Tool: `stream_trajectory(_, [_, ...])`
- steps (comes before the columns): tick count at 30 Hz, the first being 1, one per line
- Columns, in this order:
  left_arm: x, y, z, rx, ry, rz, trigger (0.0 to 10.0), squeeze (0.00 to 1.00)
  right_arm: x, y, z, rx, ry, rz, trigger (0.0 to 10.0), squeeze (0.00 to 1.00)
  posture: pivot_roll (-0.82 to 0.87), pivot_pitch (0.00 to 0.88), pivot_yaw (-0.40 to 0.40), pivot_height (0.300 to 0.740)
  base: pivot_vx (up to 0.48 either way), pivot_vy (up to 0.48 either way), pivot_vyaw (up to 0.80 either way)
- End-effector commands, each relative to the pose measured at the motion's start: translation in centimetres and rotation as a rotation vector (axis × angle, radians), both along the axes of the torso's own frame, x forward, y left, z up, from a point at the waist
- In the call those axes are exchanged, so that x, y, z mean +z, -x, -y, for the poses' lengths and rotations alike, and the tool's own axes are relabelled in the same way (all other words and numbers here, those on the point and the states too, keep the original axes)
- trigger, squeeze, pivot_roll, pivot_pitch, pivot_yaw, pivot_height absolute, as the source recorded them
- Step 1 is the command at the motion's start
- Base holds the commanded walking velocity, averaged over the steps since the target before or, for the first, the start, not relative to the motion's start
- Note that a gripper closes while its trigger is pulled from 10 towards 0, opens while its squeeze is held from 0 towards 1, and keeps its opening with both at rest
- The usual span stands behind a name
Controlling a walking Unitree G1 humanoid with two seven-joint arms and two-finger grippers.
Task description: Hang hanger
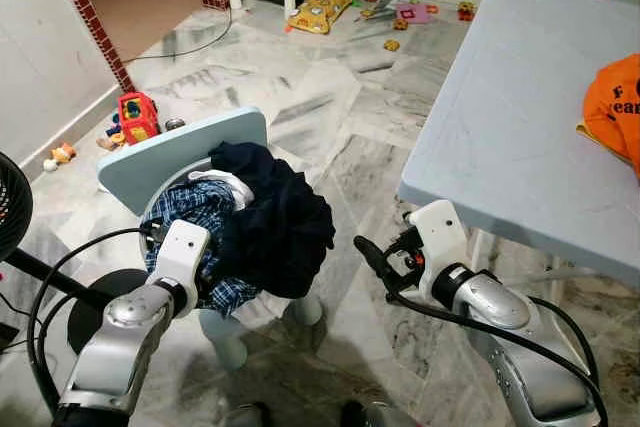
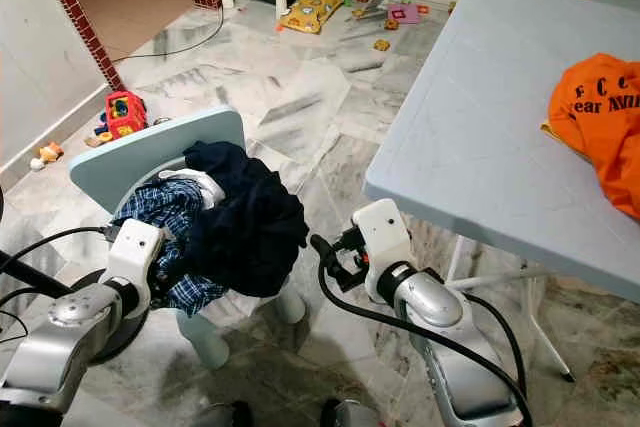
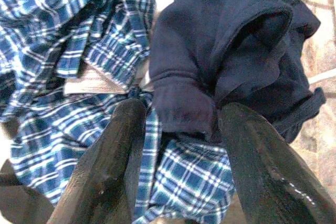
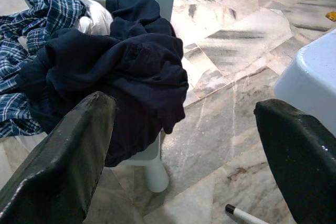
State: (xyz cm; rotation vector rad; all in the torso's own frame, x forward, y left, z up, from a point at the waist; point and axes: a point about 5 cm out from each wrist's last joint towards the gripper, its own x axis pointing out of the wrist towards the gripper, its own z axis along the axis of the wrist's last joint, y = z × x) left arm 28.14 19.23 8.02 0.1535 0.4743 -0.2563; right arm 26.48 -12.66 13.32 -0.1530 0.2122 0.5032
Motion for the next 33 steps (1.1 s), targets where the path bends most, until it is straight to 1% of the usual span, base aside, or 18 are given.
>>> stream_trajectory(1, [-0.7, 0.1, -0.1, 0.025, 0.009, -0.027, 10.0, 0.0, 0.2, 0.1, -0.1, 0.009, 0.002, 0.009, 10.0, 0.0, -0.11, 0.173, 0.013, 0.74, 0.0, 0.0, 0.0])
stream_trajectory(6, [-1.2, -0.5, 0.4, 0.042, 0.036, -0.044, 10.0, 0.0, 0.1, 0.4, -0.3, 0.012, 0.001, 0.005, 10.0, 0.0, -0.11, 0.178, 0.012, 0.74, 0.0, 0.0, 0.0])
stream_trajectory(9, [-1.5, -0.8, 0.7, 0.049, 0.072, -0.06, 10.0, 0.0, 0.1, 0.5, -0.4, 0.017, 0.002, 0.004, 10.0, 0.0, -0.12, 0.18, 0.011, 0.74, 0.0, 0.0, 0.0])
stream_trajectory(10, [-1.7, -1.2, 0.7, 0.066, 0.083, -0.059, 10.0, 0.0, 0.2, 0.5, -0.4, 0.017, 0.002, 0.004, 10.0, 0.0, -0.12, 0.181, 0.011, 0.74, 0.0, 0.0, 0.0])
stream_trajectory(13, [-1.7, -1.6, 0.7, 0.08, 0.092, -0.051, 10.0, 0.0, 0.2, 0.5, -0.3, 0.017, 0.004, 0.005, 10.0, 0.0, -0.13, 0.182, 0.012, 0.74, 0.0, 0.0, 0.0])
stream_trajectory(14, [-1.6, -1.8, 0.7, 0.087, 0.102, -0.045, 10.0, 0.0, 0.2, 0.5, -0.3, 0.016, 0.005, 0.005, 10.0, 0.0, -0.13, 0.183, 0.012, 0.74, 0.0, 0.0, 0.0])
stream_trajectory(15, [-1.5, -2.1, 1.0, 0.093, 0.143, -0.041, 10.0, 0.0, 0.2, 0.5, -0.2, 0.015, 0.006, 0.005, 10.0, 0.0, -0.13, 0.185, 0.013, 0.74, 0.0, 0.0, 0.0])
stream_trajectory(16, [-1.6, -2.2, 1.2, 0.098, 0.156, -0.042, 10.0, 1.0, 0.3, 0.6, -0.2, 0.015, 0.007, 0.006, 10.0, 0.0, -0.13, 0.186, 0.013, 0.74, 0.0, 0.0, 0.0])
stream_trajectory(22, [-1.9, -2.5, 2.4, 0.096, 0.194, -0.059, 10.0, 1.0, 0.3, 0.9, -0.2, 0.014, 0.011, 0.003, 10.0, 0.0, -0.14, 0.195, 0.015, 0.74, 0.0, 0.0, 0.0])
stream_trajectory(23, [-1.9, -2.5, 2.4, 0.096, 0.194, -0.059, 10.0, 1.0, 0.3, 0.9, -0.2, 0.014, 0.011, 0.003, 10.0, 0.0, -0.14, 0.195, 0.015, 0.74, 0.0, 0.0, 0.0])
stream_trajectory(30, [-2.4, -2.3, 2.7, 0.092, 0.173, -0.092, 10.0, 1.0, 0.3, 0.9, -0.2, 0.016, 0.015, 0.0, 10.0, 0.0, -0.14, 0.201, 0.017, 0.74, 0.0, 0.0, 0.0])
stream_trajectory(33, [-2.8, -2.2, 2.4, 0.106, 0.15, -0.112, 10.0, 1.0, 0.3, 0.9, -0.1, 0.013, 0.015, 0.0, 10.0, 0.0, -0.14, 0.202, 0.019, 0.74, 0.0, 0.0, 0.0])
